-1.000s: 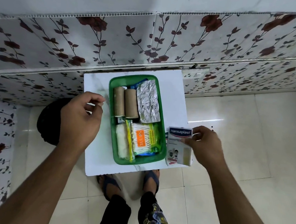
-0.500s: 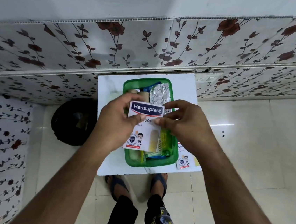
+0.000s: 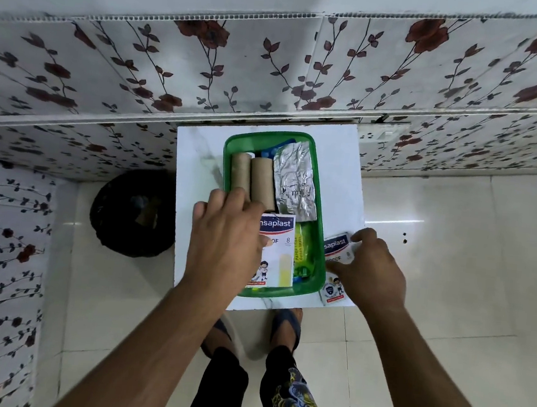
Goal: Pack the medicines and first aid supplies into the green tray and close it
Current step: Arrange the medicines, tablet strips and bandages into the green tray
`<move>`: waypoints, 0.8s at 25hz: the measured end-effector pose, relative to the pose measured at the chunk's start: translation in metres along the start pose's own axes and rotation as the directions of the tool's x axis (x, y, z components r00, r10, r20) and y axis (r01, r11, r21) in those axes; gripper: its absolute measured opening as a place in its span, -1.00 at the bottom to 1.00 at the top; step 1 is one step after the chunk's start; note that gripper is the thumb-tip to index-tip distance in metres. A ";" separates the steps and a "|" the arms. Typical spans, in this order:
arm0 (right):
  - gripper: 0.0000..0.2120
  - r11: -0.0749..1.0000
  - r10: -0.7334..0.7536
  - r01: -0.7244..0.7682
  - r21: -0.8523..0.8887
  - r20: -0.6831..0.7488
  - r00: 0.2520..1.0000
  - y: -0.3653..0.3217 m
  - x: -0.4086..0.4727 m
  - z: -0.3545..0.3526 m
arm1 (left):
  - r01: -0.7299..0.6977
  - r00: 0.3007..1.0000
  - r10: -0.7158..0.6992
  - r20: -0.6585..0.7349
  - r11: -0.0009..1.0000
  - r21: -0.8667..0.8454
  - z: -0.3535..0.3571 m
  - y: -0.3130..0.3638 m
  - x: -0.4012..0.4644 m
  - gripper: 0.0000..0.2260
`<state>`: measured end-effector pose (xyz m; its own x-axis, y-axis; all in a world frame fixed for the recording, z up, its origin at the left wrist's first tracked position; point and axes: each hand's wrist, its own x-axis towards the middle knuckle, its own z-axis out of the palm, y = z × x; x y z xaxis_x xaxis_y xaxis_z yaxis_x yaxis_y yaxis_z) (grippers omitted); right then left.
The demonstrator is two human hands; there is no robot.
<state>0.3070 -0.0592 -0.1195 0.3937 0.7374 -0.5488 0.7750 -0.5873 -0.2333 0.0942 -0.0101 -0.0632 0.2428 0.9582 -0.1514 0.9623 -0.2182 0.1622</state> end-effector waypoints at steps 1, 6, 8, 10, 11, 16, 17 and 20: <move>-0.42 1.000 0.000 0.000 -0.009 -0.008 1.000 0.000 0.000 0.003 | 0.000 1.000 0.000 0.003 1.000 0.004 0.000 -0.003 0.001 -0.68; -0.77 0.985 0.082 -0.087 0.150 0.038 0.996 -0.002 0.004 -0.016 | 0.109 0.975 -0.163 -0.148 0.942 -0.318 -0.010 -0.022 0.006 -0.79; -0.90 0.961 0.090 -0.070 0.266 -0.065 0.994 -0.007 0.001 -0.048 | 0.166 0.943 -0.279 -0.182 0.867 -0.470 -0.013 -0.040 0.009 -0.78; -0.91 0.881 0.074 0.050 0.471 -0.241 0.968 -0.024 -0.004 -0.080 | 0.212 0.920 -0.354 -0.167 0.809 -0.548 -0.012 -0.056 0.012 -0.79; -0.90 0.804 0.053 0.136 0.578 -0.298 0.953 -0.039 -0.006 -0.091 | 0.231 0.915 -0.375 -0.146 0.786 -0.574 -0.010 -0.061 0.013 -0.80; -0.83 0.743 -0.189 0.250 0.621 -0.163 0.968 -0.130 0.006 -0.080 | 0.273 0.907 -0.413 -0.077 0.719 -0.639 -0.002 -0.071 0.014 -0.80; -0.82 0.797 -0.218 0.261 0.545 -0.143 0.965 -0.142 0.010 -0.070 | 0.273 0.910 -0.408 -0.071 0.719 -0.639 -0.001 -0.073 0.014 -0.81; -0.73 0.884 -0.248 0.276 0.378 -0.123 0.961 -0.161 0.015 -0.046 | 0.270 0.914 -0.399 -0.067 0.725 -0.634 0.002 -0.079 0.012 -0.82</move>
<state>0.2112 0.0616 -0.0534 0.2472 0.8951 -0.3711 0.6070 -0.4416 -0.6607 0.0211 0.0183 -0.0802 -0.1703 0.9757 -0.1378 0.6853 0.2177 0.6949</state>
